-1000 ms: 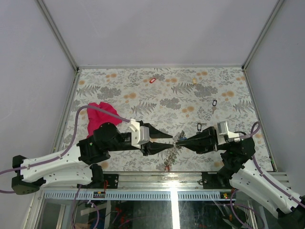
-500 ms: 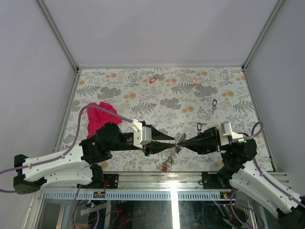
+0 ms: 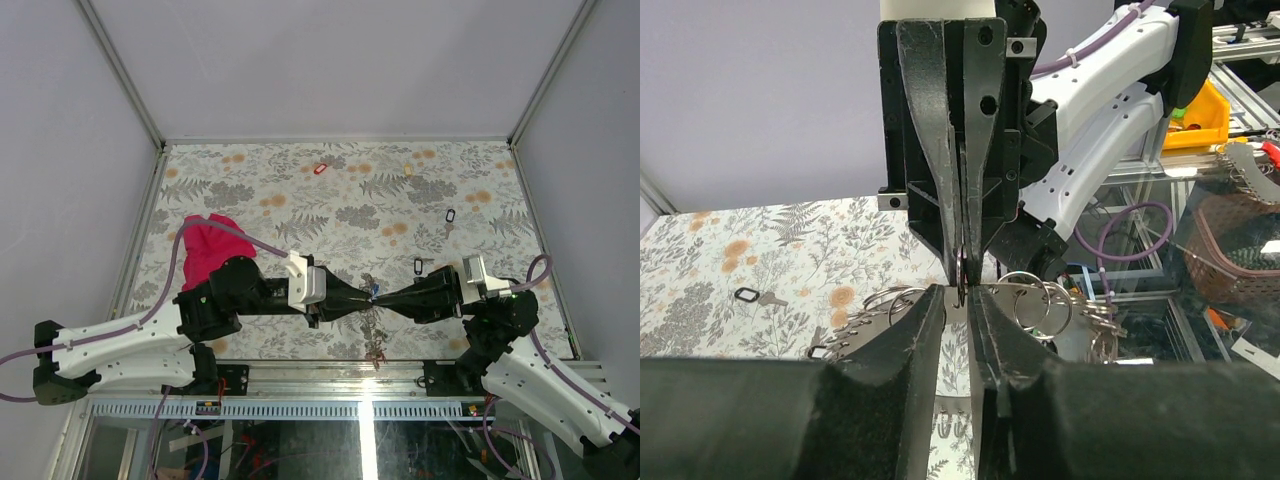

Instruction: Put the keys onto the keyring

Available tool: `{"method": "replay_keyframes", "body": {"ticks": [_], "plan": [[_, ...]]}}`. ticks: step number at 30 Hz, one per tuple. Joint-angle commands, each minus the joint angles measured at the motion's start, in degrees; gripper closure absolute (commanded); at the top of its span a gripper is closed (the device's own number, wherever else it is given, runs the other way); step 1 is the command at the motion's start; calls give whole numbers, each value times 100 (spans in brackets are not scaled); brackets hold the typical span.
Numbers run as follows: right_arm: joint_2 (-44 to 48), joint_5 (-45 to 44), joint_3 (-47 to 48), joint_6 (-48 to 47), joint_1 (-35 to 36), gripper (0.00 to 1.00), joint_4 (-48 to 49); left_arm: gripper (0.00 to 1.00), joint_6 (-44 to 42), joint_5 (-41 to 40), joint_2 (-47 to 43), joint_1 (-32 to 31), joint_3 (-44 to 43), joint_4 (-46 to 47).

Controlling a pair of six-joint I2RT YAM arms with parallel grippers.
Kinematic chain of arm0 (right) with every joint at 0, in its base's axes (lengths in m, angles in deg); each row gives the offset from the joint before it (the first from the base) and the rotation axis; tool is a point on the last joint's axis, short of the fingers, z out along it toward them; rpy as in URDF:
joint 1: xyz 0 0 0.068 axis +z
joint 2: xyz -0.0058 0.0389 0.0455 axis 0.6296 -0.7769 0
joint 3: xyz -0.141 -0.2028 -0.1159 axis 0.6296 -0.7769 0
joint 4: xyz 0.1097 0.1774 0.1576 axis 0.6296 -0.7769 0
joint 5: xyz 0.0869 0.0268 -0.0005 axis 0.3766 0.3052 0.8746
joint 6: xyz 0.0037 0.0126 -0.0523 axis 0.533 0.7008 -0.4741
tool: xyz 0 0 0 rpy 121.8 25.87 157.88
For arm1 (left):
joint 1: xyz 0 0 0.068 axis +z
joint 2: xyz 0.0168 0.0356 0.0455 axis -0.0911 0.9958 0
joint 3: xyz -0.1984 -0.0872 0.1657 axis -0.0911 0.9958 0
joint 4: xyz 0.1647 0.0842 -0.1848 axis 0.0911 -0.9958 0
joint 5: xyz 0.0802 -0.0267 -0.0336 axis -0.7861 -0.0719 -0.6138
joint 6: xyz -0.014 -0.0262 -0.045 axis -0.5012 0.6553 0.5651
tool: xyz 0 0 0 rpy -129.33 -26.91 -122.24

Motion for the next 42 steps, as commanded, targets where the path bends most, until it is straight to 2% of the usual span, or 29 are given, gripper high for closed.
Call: {"method": "replay_keyframes", "body": {"ticks": [1, 8, 11, 14, 19, 24, 29, 35, 42], "plan": [[1, 22, 88, 5, 29, 100, 450, 85, -29, 113, 39, 0, -215, 473], [13, 78, 83, -82, 29, 100, 279, 100, -82, 70, 23, -7, -254, 448], [135, 53, 152, -340, 29, 87, -132, 100, -180, 84, -3, 5, -330, 171], [392, 11, 312, -834, 29, 73, -954, 100, -446, 140, -14, 5, -544, -512], [822, -181, 515, -1771, 29, 63, -2378, 100, -952, 12, 19, -1, -1056, -1829], [849, -370, 803, -2600, 28, 61, -3642, 100, -1477, -237, 327, -2, -1718, -3133], [686, -467, 894, -2873, 30, 60, -3840, 100, -1828, -433, 785, -7, -2283, -4172], [412, -192, 1008, -2885, 29, 67, -3820, 100, -1943, -586, 991, -10, -2488, -4432], [202, 73, 953, -2761, 29, 61, -3691, 100, -1899, -760, 1058, -5, -2545, -4439]]}}
